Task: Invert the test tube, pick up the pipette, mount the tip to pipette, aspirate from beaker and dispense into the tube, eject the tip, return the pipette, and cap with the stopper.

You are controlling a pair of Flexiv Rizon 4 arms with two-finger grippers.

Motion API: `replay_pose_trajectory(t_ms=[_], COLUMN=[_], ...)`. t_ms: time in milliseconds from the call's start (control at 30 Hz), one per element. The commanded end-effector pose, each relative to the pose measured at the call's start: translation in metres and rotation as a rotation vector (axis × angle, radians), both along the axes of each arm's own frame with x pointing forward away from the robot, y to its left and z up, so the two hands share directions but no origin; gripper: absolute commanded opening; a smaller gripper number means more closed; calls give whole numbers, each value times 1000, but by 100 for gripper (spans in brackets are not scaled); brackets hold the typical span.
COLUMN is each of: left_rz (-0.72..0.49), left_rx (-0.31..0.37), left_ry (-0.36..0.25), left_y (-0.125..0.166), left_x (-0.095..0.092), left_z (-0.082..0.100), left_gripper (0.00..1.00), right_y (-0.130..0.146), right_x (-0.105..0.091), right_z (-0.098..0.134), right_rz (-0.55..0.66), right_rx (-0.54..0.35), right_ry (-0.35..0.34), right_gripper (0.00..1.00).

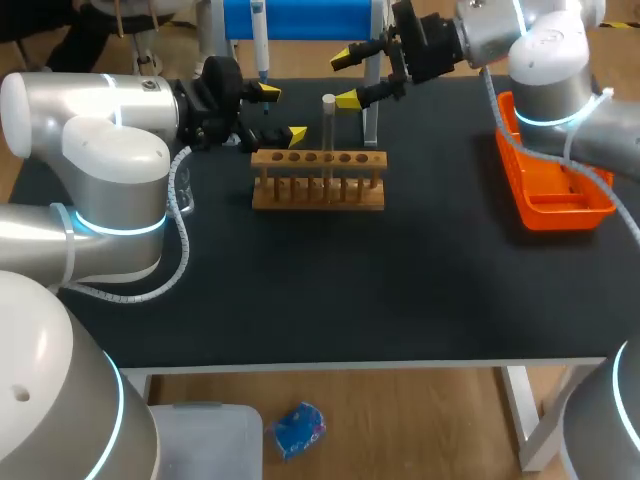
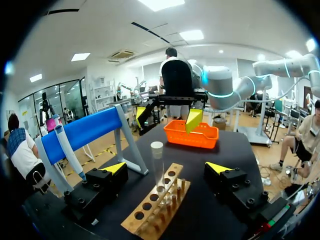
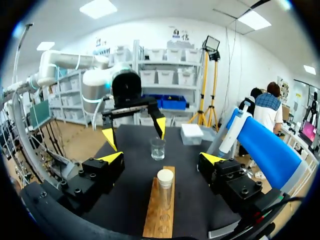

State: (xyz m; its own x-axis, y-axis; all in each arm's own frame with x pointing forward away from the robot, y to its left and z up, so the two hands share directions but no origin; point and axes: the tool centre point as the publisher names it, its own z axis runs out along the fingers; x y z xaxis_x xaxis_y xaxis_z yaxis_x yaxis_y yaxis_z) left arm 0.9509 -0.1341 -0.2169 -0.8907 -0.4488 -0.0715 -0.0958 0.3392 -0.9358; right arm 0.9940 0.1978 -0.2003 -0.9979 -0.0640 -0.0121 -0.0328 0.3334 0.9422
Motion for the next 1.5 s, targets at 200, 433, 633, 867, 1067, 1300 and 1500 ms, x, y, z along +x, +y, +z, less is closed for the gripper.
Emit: replay_pose_trajectory(t_ms=[200, 433, 633, 867, 1067, 1300, 1500], left_rz=[0, 0, 0, 0, 0, 0, 0], left_rx=[-3, -3, -3, -3, -3, -3, -3], left_ry=[-3, -3, -3, -3, -3, -3, -3], left_y=[0, 0, 0, 0, 0, 0, 0], left_x=[0, 0, 0, 0, 0, 0, 0], left_z=[-1, -1, -1, -1, -1, -1, -1], left_gripper=[100, 100, 100, 100, 100, 100, 100], right_y=[2, 6, 11, 15, 18, 20, 21], right_x=[1, 2, 2, 5, 4, 4, 3], right_z=[-4, -3, -3, -9, -13, -15, -21], right_rz=[25, 23, 21, -4, 4, 8, 9], right_rx=[90, 113, 144, 202, 213, 213, 210], right_ry=[18, 32, 44, 43, 47, 51, 61], right_gripper=[0, 0, 0, 0, 0, 0, 0])
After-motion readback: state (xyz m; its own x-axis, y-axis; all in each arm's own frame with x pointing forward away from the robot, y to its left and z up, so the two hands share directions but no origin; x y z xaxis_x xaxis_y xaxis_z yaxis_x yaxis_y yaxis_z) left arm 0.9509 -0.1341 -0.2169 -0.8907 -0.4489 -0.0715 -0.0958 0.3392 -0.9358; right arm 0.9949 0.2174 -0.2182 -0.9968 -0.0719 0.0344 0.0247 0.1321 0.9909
